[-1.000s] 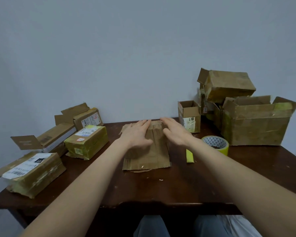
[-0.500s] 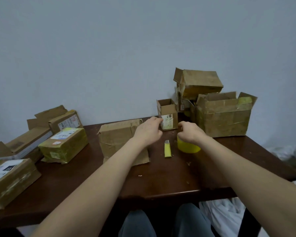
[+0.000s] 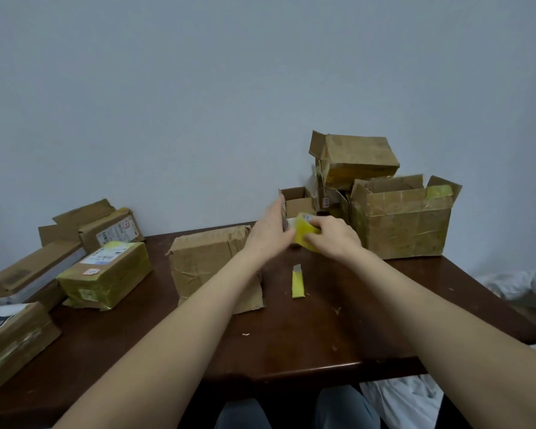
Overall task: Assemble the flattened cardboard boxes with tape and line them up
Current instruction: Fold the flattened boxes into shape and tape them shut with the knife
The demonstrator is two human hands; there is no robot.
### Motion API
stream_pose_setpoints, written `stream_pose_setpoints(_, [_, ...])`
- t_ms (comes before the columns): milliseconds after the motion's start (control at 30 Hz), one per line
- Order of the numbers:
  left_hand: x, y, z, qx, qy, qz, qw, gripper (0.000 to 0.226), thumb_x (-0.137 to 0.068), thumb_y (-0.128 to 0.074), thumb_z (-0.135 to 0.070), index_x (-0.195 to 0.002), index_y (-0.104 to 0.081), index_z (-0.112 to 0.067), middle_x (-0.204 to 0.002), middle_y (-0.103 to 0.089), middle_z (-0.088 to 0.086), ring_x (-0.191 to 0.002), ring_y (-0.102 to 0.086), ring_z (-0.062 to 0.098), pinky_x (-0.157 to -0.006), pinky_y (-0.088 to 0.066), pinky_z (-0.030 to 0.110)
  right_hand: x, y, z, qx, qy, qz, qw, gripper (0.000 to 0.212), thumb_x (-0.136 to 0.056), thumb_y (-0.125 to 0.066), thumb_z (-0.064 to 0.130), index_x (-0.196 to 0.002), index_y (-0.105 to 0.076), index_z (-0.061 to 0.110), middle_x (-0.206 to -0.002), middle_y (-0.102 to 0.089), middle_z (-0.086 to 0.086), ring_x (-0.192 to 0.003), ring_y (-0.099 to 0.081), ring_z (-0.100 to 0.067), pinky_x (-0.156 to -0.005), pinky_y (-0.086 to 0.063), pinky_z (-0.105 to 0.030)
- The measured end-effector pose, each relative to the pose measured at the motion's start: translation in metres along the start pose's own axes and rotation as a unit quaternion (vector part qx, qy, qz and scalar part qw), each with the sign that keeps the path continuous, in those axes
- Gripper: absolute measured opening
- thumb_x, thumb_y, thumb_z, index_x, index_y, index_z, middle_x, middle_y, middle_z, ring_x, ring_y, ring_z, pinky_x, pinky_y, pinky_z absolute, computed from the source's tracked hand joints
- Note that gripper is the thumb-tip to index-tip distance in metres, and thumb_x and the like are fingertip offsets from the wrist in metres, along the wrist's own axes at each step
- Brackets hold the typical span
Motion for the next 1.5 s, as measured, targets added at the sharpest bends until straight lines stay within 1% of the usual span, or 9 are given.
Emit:
stream_pose_setpoints(133, [-0.015, 0.029, 0.001, 0.090, 0.067, -0.022, 0.993, 0.066, -0.089, -0.060, -0.030, -0.146, -0.034, -0.012, -0.142, -0.047, 0.006, -0.127, -0.048, 0.019, -0.098, -0.048, 0.032, -0.014, 0.014, 0.035, -0.154, 0.044, -0.019, 0.987, 0.024, -0.093, -0.051, 0.035, -0.105, -0.066, 0.020, -0.095, -0.065, -0.001, -0.091, -0.059, -0.023, -0.079, -0.049, -0.041])
stream_pose_setpoints(200, [-0.016, 0.048, 0.005, 0.111, 0.066, -0.062, 0.990, 0.038, -0.087, -0.064, -0.027, -0.122, -0.062, -0.014, -0.119, -0.065, 0.002, -0.103, -0.060, 0.011, -0.074, -0.051, 0.013, -0.019, 0.017, 0.047, -0.181, 0.051, -0.019, 0.982, 0.022, -0.091, -0.052, 0.028, -0.096, -0.066, 0.012, -0.087, -0.063, -0.004, -0.088, -0.058, -0.025, -0.075, -0.047, -0.040])
stream_pose_setpoints(267, [-0.013, 0.065, 0.013, 0.127, 0.055, -0.113, 0.984, 0.012, -0.083, -0.068, -0.022, -0.091, -0.073, -0.015, -0.092, -0.072, 0.001, -0.079, -0.060, 0.009, -0.067, -0.047, 0.015, -0.023, 0.018, 0.057, -0.202, 0.056, -0.016, 0.978, 0.024, -0.089, -0.053, 0.022, -0.099, -0.066, 0.004, -0.096, -0.065, -0.013, -0.091, -0.058, -0.029, -0.072, -0.044, -0.038])
stream_pose_setpoints(433, [-0.006, 0.092, 0.034, 0.194, 0.087, -0.159, 0.964, 0.011, -0.081, -0.071, -0.018, -0.071, -0.068, -0.015, -0.071, -0.066, 0.002, -0.069, -0.063, 0.016, -0.068, -0.057, 0.029, -0.029, 0.016, 0.089, -0.230, 0.113, 0.020, 0.966, 0.017, -0.090, -0.054, 0.019, -0.088, -0.063, 0.004, -0.079, -0.054, -0.007, -0.077, -0.049, -0.020, -0.062, -0.034, -0.032])
stream_pose_setpoints(667, [-0.006, 0.121, 0.062, 0.216, 0.140, -0.240, 0.936, 0.021, -0.087, -0.064, -0.016, -0.067, -0.058, -0.014, -0.063, -0.056, -0.001, -0.042, -0.057, 0.002, -0.066, -0.060, 0.040, -0.041, 0.008, 0.110, -0.304, 0.148, 0.050, 0.940, 0.051, -0.074, -0.079, 0.041, -0.116, -0.058, 0.020, -0.109, -0.064, 0.001, -0.102, -0.061, -0.017, -0.090, -0.051, -0.038])
stream_pose_setpoints(867, [0.000, 0.135, 0.084, 0.260, 0.196, -0.260, 0.909, 0.017, -0.092, -0.058, -0.017, -0.085, -0.061, -0.003, -0.070, -0.055, 0.001, -0.040, -0.059, 0.004, -0.075, -0.058, 0.047, -0.056, -0.003, 0.119, -0.360, 0.121, 0.046, 0.924, 0.057, -0.056, -0.085, 0.039, -0.104, -0.056, 0.030, -0.107, -0.065, 0.001, -0.100, -0.063, -0.016, -0.095, -0.049, -0.045])
stream_pose_setpoints(1100, [0.002, 0.148, 0.112, 0.252, 0.230, -0.273, 0.899, 0.019, -0.096, -0.054, -0.019, -0.090, -0.058, -0.001, -0.072, -0.053, 0.002, -0.036, -0.054, -0.001, -0.072, -0.059, 0.043, -0.073, 0.000, 0.152, -0.367, 0.182, 0.047, 0.911, 0.032, -0.076, -0.080, 0.028, -0.103, -0.067, 0.017, -0.088, -0.064, 0.001, -0.079, -0.059, -0.012, -0.069, -0.047, -0.022])
stream_pose_setpoints(1267, [0.012, 0.160, 0.145, 0.253, 0.271, -0.292, 0.882, 0.017, -0.095, -0.053, -0.017, -0.090, -0.059, -0.002, -0.070, -0.050, 0.001, -0.035, -0.054, 0.005, -0.058, -0.057, 0.030, -0.092, -0.016, 0.151, -0.221, 0.209, 0.075, 0.950, 0.044, -0.075, -0.078, 0.041, -0.115, -0.069, 0.024, -0.115, -0.062, 0.007, -0.105, -0.054, -0.009, -0.084, -0.039, -0.021])
stream_pose_setpoints(1500, [0.026, 0.142, 0.184, 0.276, 0.331, -0.288, 0.855, 0.027, -0.094, -0.055, -0.013, -0.068, -0.055, -0.010, -0.067, -0.050, 0.002, -0.051, -0.052, 0.009, -0.042, -0.049, 0.017, -0.107, -0.042, 0.152, -0.206, 0.189, 0.064, 0.958, 0.041, -0.071, -0.079, 0.046, -0.100, -0.064, 0.022, -0.094, -0.058, 0.005, -0.090, -0.055, -0.014, -0.067, -0.040, -0.024])
Point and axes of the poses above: each hand's wrist, its own x-axis away from the middle knuckle, its own y-axis out of the back of the hand, z = x × y, the point moved 3 cm from there along -x, towards the middle knuckle
